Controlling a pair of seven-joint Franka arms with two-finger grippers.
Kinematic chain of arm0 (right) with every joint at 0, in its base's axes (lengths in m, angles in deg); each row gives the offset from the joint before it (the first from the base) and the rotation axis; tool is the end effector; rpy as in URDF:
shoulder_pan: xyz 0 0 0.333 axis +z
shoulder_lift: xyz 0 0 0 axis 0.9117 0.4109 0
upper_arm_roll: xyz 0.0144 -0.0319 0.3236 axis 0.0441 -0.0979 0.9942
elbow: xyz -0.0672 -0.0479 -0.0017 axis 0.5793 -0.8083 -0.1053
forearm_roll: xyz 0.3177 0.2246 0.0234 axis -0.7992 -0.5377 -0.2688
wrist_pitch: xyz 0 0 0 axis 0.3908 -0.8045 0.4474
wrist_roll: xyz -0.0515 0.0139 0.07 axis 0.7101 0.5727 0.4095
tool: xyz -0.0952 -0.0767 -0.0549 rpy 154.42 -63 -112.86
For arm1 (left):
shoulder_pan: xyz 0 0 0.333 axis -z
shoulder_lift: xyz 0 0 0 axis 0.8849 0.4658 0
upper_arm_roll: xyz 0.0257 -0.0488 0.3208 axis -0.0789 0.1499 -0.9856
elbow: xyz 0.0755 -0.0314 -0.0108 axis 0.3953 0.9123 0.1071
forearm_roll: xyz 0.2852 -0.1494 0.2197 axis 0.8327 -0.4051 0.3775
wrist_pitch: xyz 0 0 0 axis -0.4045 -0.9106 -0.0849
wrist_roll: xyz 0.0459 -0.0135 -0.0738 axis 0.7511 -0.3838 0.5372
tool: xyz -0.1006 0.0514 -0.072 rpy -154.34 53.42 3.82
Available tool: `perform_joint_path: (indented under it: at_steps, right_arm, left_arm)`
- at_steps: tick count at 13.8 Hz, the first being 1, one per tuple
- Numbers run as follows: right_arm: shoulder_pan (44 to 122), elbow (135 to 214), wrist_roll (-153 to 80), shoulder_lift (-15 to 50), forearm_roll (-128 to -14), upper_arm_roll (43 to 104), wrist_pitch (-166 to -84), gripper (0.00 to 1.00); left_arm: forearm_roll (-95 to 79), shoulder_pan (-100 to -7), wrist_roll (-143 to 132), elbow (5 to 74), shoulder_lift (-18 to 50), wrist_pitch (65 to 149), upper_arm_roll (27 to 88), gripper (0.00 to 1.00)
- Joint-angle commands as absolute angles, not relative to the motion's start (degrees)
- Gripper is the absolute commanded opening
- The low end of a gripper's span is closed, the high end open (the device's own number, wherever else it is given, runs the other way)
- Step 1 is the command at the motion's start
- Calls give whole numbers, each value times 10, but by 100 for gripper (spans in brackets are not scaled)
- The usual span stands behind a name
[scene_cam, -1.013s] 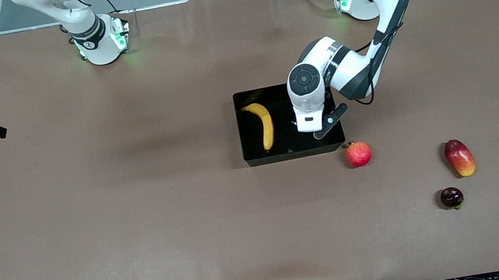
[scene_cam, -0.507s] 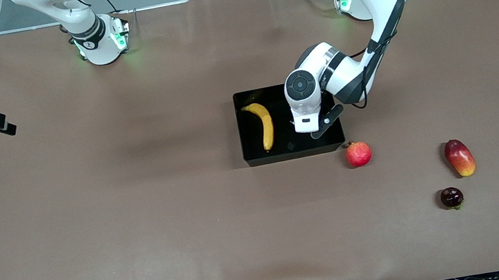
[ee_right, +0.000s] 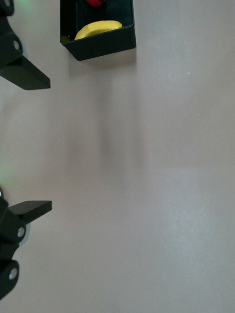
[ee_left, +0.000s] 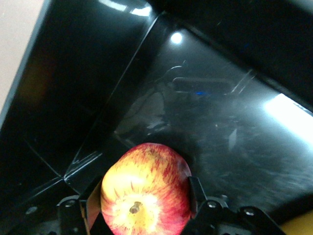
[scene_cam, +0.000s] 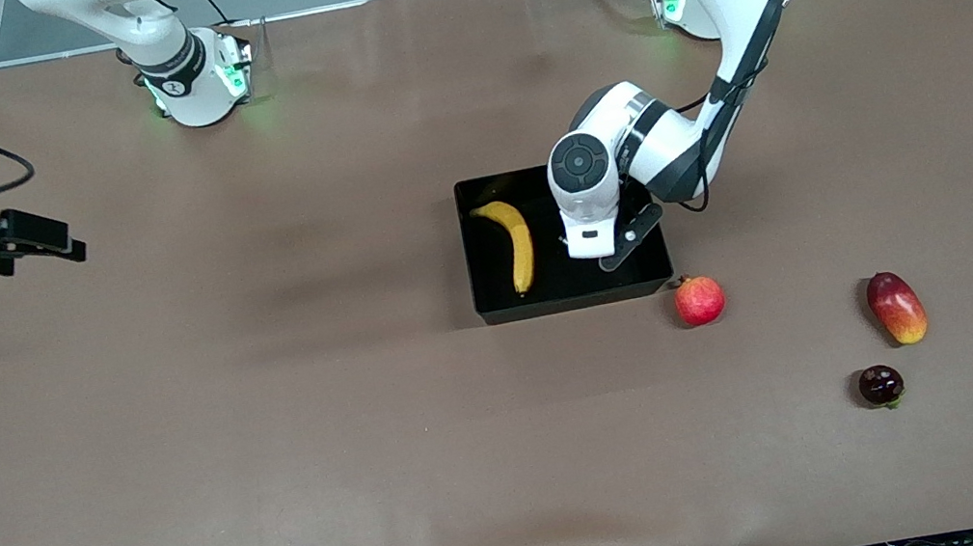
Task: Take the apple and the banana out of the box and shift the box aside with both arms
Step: 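Grasp the apple with the left gripper while the right gripper approaches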
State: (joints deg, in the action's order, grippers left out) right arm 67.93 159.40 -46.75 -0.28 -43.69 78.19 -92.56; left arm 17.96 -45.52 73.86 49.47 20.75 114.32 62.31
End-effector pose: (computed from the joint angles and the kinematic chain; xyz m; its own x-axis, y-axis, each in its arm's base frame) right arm 0.5662 0.0413 0.5909 0.9904 -0.0353 -0.1334 -0.0563 -0.9859 -0.1574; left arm 0.4747 -0.3675 0.2021 0.8001 0.5996 -0.0187 0.5834 -0.7849 -0.2086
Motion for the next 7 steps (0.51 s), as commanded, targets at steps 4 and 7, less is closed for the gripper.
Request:
perform_joint_path:
  at_steps: [4,7]
  right_arm:
    - [718,1587,-471,55,-444,781,-941,100]
    - [768,1587,-472,108,-451,780,-1001,100]
  left_arm:
    - [188,-455,745,389,163,1029,628,0]
    - [184,-470,689,347,143,976,626,0]
